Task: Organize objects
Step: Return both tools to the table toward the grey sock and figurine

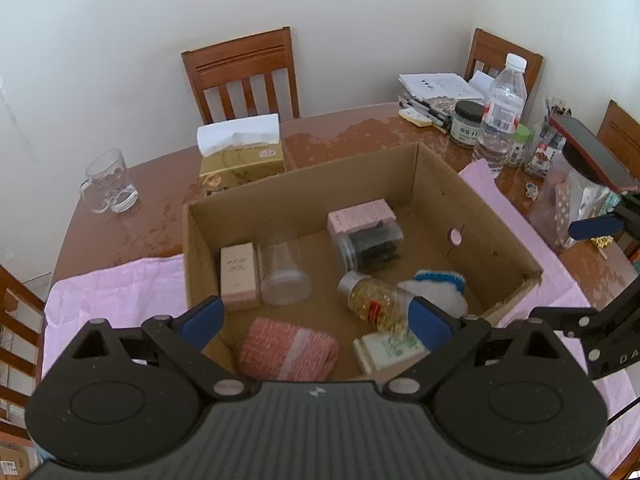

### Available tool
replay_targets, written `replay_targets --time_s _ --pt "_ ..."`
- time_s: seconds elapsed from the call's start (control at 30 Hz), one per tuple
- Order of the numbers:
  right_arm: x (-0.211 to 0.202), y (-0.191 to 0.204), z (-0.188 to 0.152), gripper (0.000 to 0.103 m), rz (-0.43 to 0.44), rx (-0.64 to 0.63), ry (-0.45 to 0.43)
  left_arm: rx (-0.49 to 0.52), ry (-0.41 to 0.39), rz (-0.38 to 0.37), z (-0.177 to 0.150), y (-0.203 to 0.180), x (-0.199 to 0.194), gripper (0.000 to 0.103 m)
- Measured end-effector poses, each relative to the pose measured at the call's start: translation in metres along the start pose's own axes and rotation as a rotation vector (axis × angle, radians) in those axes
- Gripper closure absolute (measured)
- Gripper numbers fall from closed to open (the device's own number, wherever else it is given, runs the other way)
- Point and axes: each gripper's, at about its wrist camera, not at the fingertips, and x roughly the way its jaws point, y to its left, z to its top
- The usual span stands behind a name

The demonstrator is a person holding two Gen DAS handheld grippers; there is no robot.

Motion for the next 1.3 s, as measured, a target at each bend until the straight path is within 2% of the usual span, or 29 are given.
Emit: replay_targets --time_s 0.27,0.43,0.63,0.77,0.9,1.03,1.3 --pt "-0.003 0.018 -0.042 0.000 -0.041 0.078 0.006 -0.014 0.014 0.036 -0.041 0.003 -0.012 0.004" --pt "-0.001 0.037 -0.075 0.000 -0.012 0.109 0.023 -0.030 0.052 0.032 -0.072 0.003 -0.014 0.004" --pt "0.006 0.067 -0.105 0.000 0.050 0.121 0.064 -0.044 0.092 0.076 -0.109 0.004 -0.017 0.004" --pt "0.019 0.092 -0.117 0.000 0.047 0.099 0.093 -0.049 0.084 0.091 -0.126 0.005 -0.022 0.004" --pt "0.033 0.113 -0.127 0.000 -0.001 0.072 0.108 -0.057 0.101 0.056 -0.137 0.011 -0.024 0.004" --pt "0.041 0.125 -0.130 0.000 -0.076 0.062 0.084 -0.042 0.104 0.029 -0.145 0.013 -0.028 0.004" --pt "0.042 0.112 -0.132 0.000 -0.179 0.133 0.054 -0.015 0.117 -0.054 -0.162 0.017 -0.028 0.004"
